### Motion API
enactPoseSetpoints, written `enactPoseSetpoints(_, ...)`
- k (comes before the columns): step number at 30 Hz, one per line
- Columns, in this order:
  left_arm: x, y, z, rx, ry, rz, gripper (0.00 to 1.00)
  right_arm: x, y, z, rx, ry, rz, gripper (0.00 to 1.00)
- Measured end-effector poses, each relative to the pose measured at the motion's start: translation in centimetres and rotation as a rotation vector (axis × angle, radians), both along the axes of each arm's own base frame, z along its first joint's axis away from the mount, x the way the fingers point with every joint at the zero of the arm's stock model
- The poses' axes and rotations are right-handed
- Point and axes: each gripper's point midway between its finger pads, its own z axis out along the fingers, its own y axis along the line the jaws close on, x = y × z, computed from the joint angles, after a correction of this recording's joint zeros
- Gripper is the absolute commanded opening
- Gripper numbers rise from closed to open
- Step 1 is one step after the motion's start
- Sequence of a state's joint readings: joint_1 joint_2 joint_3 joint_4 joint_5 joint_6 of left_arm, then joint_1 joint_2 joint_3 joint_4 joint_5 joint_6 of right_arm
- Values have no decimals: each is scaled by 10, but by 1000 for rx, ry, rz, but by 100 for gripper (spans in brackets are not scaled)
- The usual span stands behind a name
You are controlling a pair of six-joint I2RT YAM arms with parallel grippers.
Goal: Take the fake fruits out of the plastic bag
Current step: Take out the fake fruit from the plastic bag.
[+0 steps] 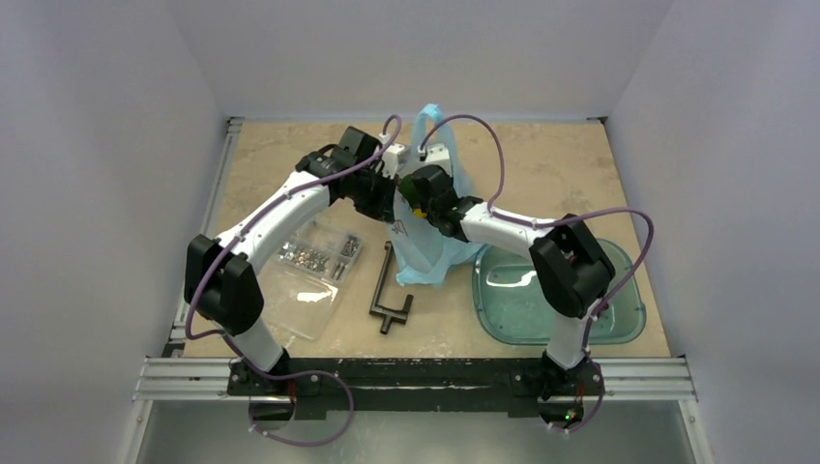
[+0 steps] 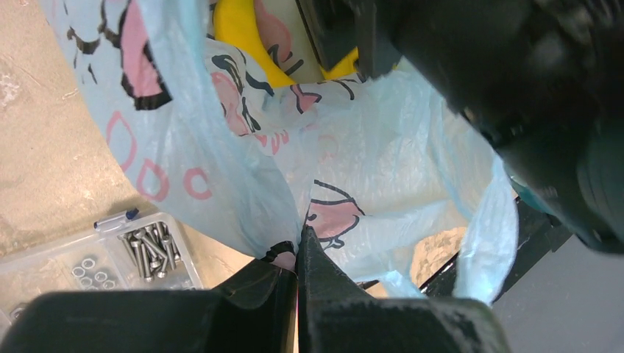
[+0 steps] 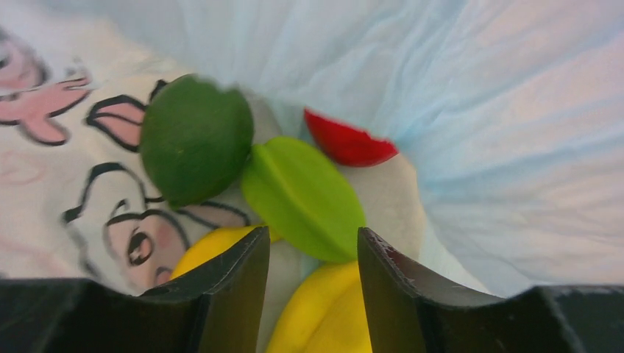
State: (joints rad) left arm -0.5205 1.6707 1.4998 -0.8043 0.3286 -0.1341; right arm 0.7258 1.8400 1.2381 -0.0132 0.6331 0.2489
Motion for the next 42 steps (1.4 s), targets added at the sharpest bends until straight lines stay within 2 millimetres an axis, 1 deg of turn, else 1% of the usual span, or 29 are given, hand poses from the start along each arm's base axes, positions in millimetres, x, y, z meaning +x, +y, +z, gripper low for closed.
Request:
enactPoseSetpoints(5,-1,1,0,3,4,-1,0,18,-14,-12,-65,18,-7,59)
enactPoseSetpoints(9,-1,0,0,1,3,-7,0,30,-11,-24,-96,40,24,68)
enactPoseSetpoints(14,-2,0,0,0,6,-11,0,37,-3,-37,-118,68,76,78)
enactPoseSetpoints(18,-4,-1,0,-4,13,-15,0,39,1,-50,-120,105,118,79)
enactPoseSetpoints(21,-4,-1,0,-5,14,-16,0,42,2,-62,-126,141,134,77)
enactPoseSetpoints(22,-4,-1,0,-5,14,-16,0,43,2,-66,-126,153,140,75)
enactPoseSetpoints(23,-4,-1,0,-5,14,-17,0,43,2,-69,-127,160,143,72)
enactPoseSetpoints(26,-4,-1,0,-6,16,-17,0,46,1,-76,-138,173,144,57)
enactPoseSetpoints(31,-4,-2,-1,-7,22,-20,0,55,6,-64,-120,148,147,38)
enactPoseSetpoints(35,-3,-4,-3,-9,30,-23,0,54,9,-61,-108,150,163,23)
enactPoseSetpoints(36,-3,-4,-4,-9,33,-24,0,54,10,-58,-104,147,166,16)
enactPoseSetpoints(38,-3,-5,-6,-8,39,-25,0,53,12,-49,-88,136,177,8)
enactPoseSetpoints(40,-4,-5,-7,-5,45,-26,0,52,12,-35,-73,117,181,5)
enactPoseSetpoints(42,-1,-6,-4,-17,34,-26,0,49,11,-19,-56,96,186,2)
